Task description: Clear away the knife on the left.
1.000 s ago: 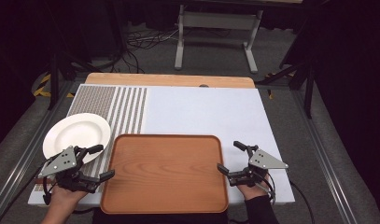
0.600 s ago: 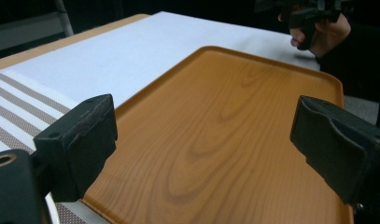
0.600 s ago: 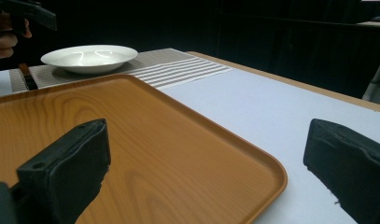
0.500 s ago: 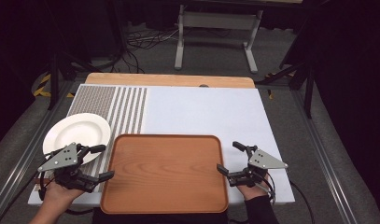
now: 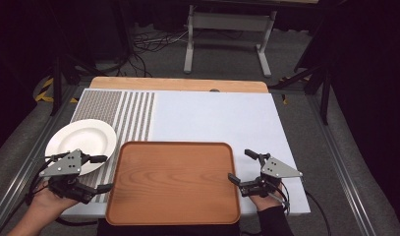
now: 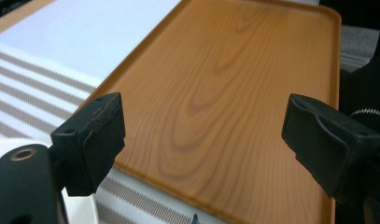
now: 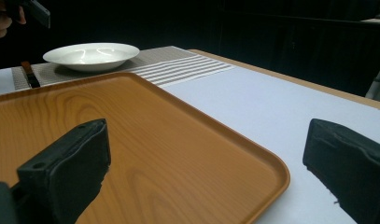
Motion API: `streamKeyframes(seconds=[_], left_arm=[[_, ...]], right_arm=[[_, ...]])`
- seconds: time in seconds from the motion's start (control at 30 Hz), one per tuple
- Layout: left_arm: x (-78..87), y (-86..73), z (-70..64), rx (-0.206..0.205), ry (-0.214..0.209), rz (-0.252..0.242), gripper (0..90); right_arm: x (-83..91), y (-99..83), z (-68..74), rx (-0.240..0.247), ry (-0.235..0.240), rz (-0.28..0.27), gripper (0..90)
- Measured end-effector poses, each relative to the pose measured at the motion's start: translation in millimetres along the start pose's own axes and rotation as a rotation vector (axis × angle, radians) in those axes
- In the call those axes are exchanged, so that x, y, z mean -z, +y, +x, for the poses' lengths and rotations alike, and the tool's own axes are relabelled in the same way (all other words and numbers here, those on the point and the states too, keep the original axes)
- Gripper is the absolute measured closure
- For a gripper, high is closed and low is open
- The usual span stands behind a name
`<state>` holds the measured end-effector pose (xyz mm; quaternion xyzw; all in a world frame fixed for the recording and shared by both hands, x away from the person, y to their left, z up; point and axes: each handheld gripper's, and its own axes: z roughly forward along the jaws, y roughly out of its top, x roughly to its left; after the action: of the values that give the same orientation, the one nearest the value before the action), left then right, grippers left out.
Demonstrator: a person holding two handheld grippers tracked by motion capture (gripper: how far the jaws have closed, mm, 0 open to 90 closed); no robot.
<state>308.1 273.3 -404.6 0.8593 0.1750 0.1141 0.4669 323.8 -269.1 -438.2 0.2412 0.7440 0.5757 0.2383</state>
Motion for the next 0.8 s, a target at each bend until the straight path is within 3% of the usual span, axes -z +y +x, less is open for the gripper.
streamKeyframes(seconds=[0.2,0.4,0.7,0.8], left_arm=[[4.8,0.5,0.5,-0.027,0.004,0.089,18.4],[10.5,1.6,0.9,-0.081,-0.006,0.195,20.8],[13.9,-0.1,2.3,-0.131,-0.005,0.292,24.9],[14.7,-1.7,4.4,-0.138,0.003,0.365,27.2]], right_arm=[[-0.3,-0.1,0.2,-0.001,0.001,0.001,1.4],[-1.5,0.0,0.7,-0.004,0.007,0.002,1.4],[-1.6,-0.2,1.0,-0.006,0.008,0.004,1.4],[-1.6,-0.1,0.9,-0.006,0.01,0.003,1.4]])
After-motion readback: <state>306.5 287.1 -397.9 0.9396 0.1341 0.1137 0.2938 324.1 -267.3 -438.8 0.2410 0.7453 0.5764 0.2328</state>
